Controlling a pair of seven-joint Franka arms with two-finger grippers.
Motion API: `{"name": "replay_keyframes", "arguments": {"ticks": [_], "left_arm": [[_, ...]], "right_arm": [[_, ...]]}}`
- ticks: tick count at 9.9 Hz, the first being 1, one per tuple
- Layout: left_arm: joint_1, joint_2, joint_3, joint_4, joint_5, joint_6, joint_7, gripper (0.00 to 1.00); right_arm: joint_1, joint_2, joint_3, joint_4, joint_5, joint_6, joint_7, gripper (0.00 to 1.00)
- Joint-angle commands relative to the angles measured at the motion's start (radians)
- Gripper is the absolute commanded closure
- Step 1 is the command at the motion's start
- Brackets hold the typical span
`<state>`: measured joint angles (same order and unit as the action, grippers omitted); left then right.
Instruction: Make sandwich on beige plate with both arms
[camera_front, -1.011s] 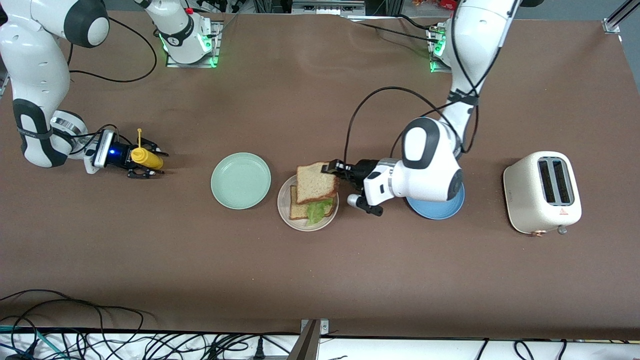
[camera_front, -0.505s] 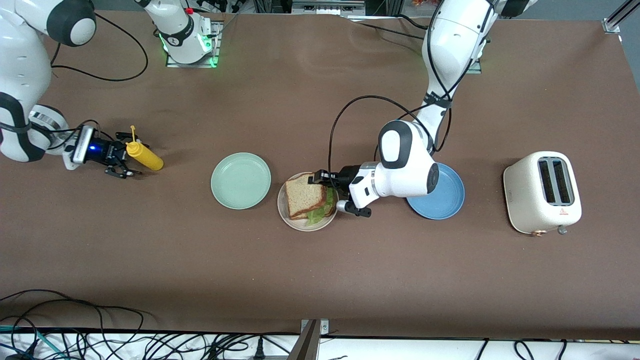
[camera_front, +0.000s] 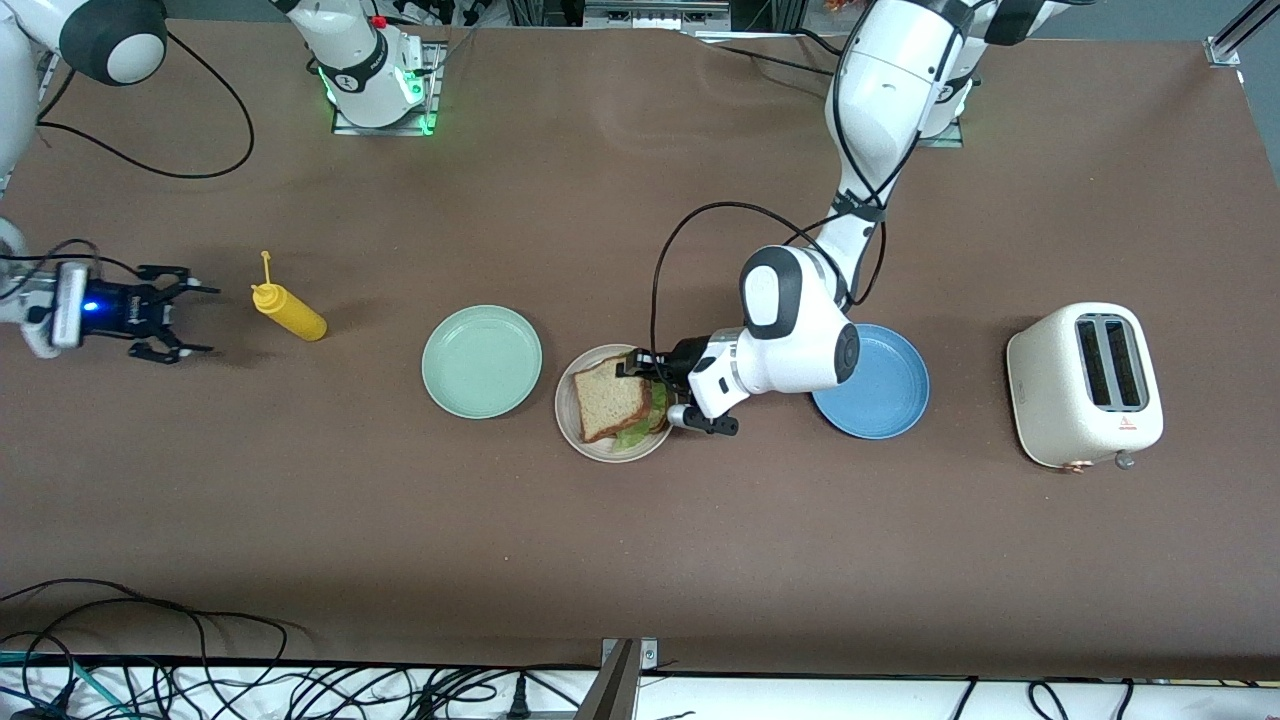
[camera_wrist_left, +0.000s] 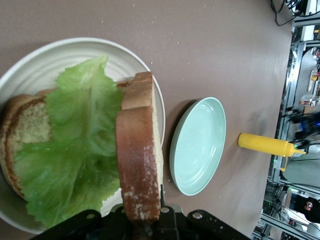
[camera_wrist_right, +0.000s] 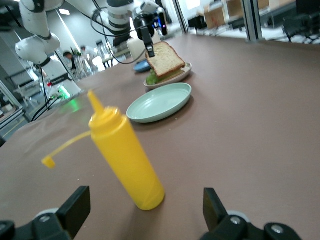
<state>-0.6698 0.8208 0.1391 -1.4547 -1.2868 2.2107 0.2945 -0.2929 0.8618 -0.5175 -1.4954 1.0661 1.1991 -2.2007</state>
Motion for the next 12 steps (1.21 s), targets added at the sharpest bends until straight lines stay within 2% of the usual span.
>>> {"name": "replay_keyframes", "arguments": {"ticks": [1,3,5,7,9,11,12], "left_arm": [[-0.014,0.027,0.016,0.020,-0.028,0.012,0.015,0.00],[-0.008,0.026,0.020,0.020,-0.002,0.012,0.015,0.00],[0.015,0.017,0.025,0.020,0.087,0.010,0.006,0.00],[0.056,-0.002,0.027,0.019,0.183,-0.008,-0.001,0.00],[0.085,-0.031,0.037,0.019,0.312,-0.028,-0.056,0.00],[0.128,-0.084,0.071,0.028,0.554,-0.119,-0.119,0.00],[0.188,-0.101,0.071,0.028,0.628,-0.182,-0.118,0.00]], "right_arm": [[0.004,-0.029,0.001,0.183,-0.066,-0.029,0.264,0.00],[0.029,-0.030,0.007,0.291,-0.055,-0.030,0.477,0.00],[0.046,-0.047,0.023,0.348,-0.006,-0.030,0.710,0.00],[0.063,-0.047,0.030,0.433,0.003,-0.026,0.899,0.00],[0.125,-0.058,0.004,0.495,-0.006,-0.007,1.094,0.00],[0.187,-0.111,-0.056,0.532,-0.128,0.017,1.325,0.00],[0.210,-0.134,-0.062,0.532,-0.197,0.040,1.404,0.00]]}}
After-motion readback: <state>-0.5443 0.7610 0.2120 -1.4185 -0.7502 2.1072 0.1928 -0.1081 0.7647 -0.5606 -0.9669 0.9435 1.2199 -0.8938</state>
